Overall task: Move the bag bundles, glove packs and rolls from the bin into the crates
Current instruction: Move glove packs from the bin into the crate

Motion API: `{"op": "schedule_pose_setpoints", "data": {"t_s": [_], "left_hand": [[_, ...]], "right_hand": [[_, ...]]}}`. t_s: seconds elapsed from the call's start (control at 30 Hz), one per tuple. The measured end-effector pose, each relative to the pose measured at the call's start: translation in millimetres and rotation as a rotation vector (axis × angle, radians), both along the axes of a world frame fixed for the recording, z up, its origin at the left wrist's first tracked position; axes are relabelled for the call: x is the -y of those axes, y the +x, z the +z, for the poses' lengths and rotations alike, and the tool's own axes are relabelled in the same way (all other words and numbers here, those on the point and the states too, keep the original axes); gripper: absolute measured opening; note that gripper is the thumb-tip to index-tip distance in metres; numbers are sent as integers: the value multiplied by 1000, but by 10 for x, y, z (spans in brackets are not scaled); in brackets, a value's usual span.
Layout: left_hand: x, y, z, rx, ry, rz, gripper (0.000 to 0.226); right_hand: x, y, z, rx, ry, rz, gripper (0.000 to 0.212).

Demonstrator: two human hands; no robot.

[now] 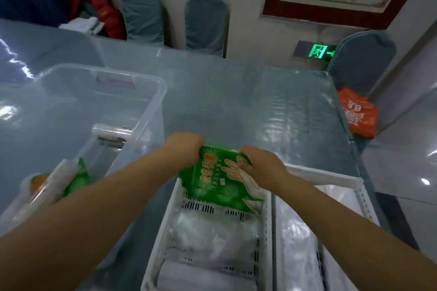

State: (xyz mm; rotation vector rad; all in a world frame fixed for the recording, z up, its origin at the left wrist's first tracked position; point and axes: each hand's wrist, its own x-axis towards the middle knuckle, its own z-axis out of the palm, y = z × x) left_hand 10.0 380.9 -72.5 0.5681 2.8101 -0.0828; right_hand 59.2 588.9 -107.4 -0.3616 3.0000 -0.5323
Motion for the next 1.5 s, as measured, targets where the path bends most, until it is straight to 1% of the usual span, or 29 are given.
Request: {"op": "schedule_pose_setpoints", "data": {"t_s": [0.07,0.17,0.23,0.27,0.3,0.37,0.43,0.53,0.67,0.8,0.9,1.03,1.13,1.27,1.37,1.43,1.5], "left_hand": [[12,36,-115,-11,-25,41,19],[52,123,-265,-173,-66,119,24],[71,209,-404,-274,-41,162,38],[73,267,-487,-292,5,166,48],[70,332,-573,-286,59,158,59],[60,468,-735,-236,121,106,76],[46,565,-880,-181,94,54,82],[68,625,-1041,-107,35,56,81],[145,622,-1149,-87,42,58,80],[174,606,-1190,-74,74,48,84],[187,612,-1179,-80,121,44,85],[262,703,-1104,-136,233,93,83],[255,815,-915,-202,309,142,75],[204,926,-464,-245,444,162,53],[294,1055,-89,-305,560,201,43],[301,1098,123,-339,575,190,38],[487,1152,346,-396,579,186,36]], "right_hand": [[30,-26,-104,19,-1,9,25],[104,-70,-220,35,23,4,31],[132,-102,-298,3,113,20,29],[139,-110,-332,-24,163,31,28],[141,-114,-366,-45,198,39,28],[134,-106,-432,-49,191,26,28],[130,-89,-481,-66,148,0,29],[134,-92,-558,-134,150,0,31],[161,-94,-716,-198,212,-3,30],[178,-43,-823,-224,243,-52,38],[197,36,-772,-274,211,-77,44],[236,214,-659,-344,107,-23,48],[286,306,-575,-367,50,20,48],[396,276,-411,-406,-3,76,42],[495,270,-276,-426,-20,102,40],[471,247,-219,-452,-45,89,39],[584,208,-89,-504,-73,121,36]]}}
